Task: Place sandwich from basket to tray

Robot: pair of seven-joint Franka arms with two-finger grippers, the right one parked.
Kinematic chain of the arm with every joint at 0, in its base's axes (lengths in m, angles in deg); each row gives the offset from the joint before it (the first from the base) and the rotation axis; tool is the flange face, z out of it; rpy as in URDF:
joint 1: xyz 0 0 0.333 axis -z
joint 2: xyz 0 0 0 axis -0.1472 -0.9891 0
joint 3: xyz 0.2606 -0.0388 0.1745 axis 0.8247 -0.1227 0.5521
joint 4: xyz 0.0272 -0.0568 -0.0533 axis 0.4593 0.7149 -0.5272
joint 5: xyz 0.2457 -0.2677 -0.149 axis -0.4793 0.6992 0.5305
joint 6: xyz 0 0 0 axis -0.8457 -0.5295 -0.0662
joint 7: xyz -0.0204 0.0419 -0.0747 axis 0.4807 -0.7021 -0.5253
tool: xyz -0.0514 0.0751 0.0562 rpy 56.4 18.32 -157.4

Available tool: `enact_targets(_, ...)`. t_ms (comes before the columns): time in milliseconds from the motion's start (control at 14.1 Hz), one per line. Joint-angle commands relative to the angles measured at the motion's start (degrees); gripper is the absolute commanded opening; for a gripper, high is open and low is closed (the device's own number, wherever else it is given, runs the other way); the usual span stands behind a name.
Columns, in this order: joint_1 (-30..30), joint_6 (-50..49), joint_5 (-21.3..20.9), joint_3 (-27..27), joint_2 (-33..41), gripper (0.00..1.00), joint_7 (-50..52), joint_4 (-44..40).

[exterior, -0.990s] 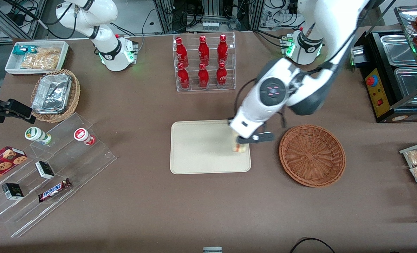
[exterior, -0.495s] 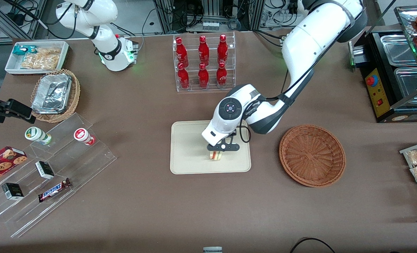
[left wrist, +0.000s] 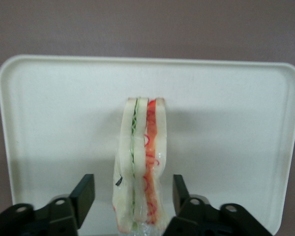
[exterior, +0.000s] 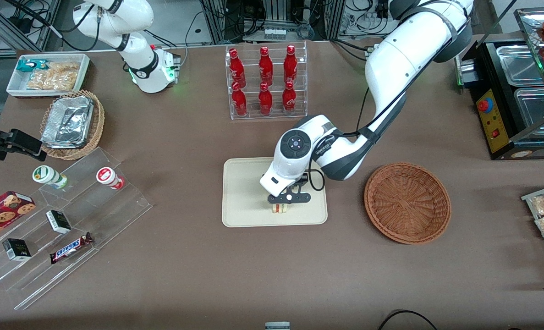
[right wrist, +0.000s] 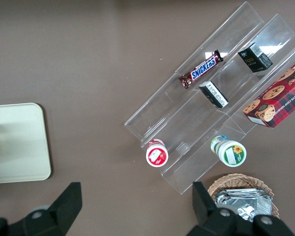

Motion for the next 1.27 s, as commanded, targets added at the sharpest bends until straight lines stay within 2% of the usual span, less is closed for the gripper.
enact_targets(0,0.5,-3.4,-3.0,0.5,4.2,1.0,1.6,-0.9)
enact_targets(212,-4.0,-6.1,-3.0,0.5,13.5,1.0,0.7,3.2)
enact_targets(424,-9.8,-15.4,-2.1,-0.1,21.5,1.0,0.5,5.7)
enact_targets(495,-11.1,-19.0,-0.5,-0.2,23.5,1.0,0.5,5.5)
enact_targets(778,-19.0,-29.1,9.3,0.1,31.1,1.0,-15.8,4.5)
enact_targets(1061,-27.9,-38.6,13.4,0.4,37.5,1.0,-30.1,4.1)
enact_targets(1202,-32.0,-44.4,13.9,0.4,40.6,1.0,-32.9,3.8)
